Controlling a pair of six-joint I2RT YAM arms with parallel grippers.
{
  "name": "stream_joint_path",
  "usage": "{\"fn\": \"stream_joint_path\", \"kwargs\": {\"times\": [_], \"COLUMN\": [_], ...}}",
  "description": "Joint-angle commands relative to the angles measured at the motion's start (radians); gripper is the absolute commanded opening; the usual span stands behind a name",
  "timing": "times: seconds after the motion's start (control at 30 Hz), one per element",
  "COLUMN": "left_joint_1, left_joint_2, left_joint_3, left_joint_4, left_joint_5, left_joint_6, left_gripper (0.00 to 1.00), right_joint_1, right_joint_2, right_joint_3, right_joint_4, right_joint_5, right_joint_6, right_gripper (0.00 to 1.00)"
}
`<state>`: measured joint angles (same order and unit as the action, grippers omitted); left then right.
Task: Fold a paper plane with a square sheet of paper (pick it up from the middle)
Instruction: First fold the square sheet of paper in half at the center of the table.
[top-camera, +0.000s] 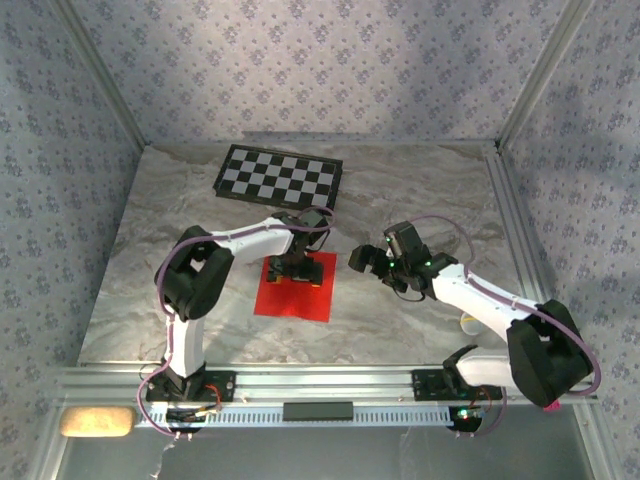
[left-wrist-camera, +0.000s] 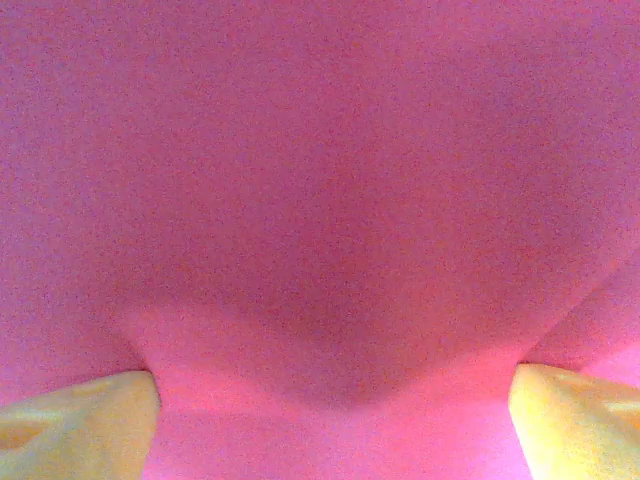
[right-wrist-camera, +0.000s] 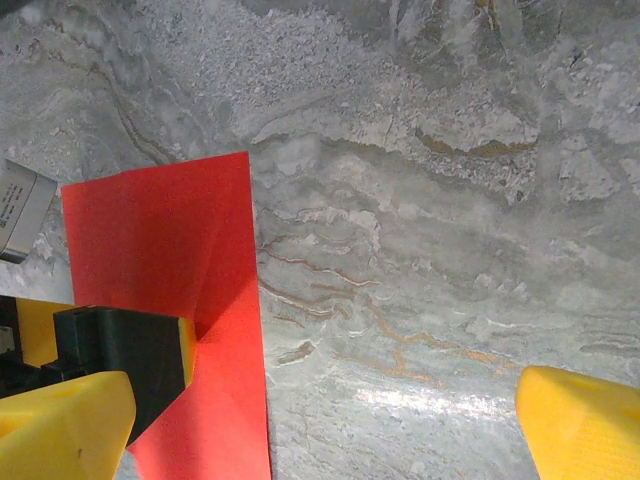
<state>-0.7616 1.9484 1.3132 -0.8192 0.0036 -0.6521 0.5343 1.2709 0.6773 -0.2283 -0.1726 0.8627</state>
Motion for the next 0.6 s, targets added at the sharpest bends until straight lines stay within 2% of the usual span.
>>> {"fn": "stream_joint_path", "kwargs": {"times": [0.0,0.37,0.57], "left_joint_1": [-0.011,-0.015,-0.015], "left_joint_2": [0.057,0.032,0.019], "left_joint_3": [-0.059,-0.049,-0.042], "left_joint_4": [0.023,0.029,0.038], "left_joint_5": [0.013,0.004,-0.004], "left_joint_6": [-0.019,-0.012,-0.012], "left_gripper": [0.9,0.89,0.84], "right_joint_1": [-0.007,-0.005,0.001], "right_joint_2": [0.015,0.03,0.022], "right_joint_3": [0.021,0.041,0.045], "right_joint_4": [-0.003,0.0,-0.009], "right_joint_5": [-0.002,-0.004,0.013], "right_joint_6": [-0.01,-0.013,-0.019], "right_gripper": [1.0,1.0,1.0]}}
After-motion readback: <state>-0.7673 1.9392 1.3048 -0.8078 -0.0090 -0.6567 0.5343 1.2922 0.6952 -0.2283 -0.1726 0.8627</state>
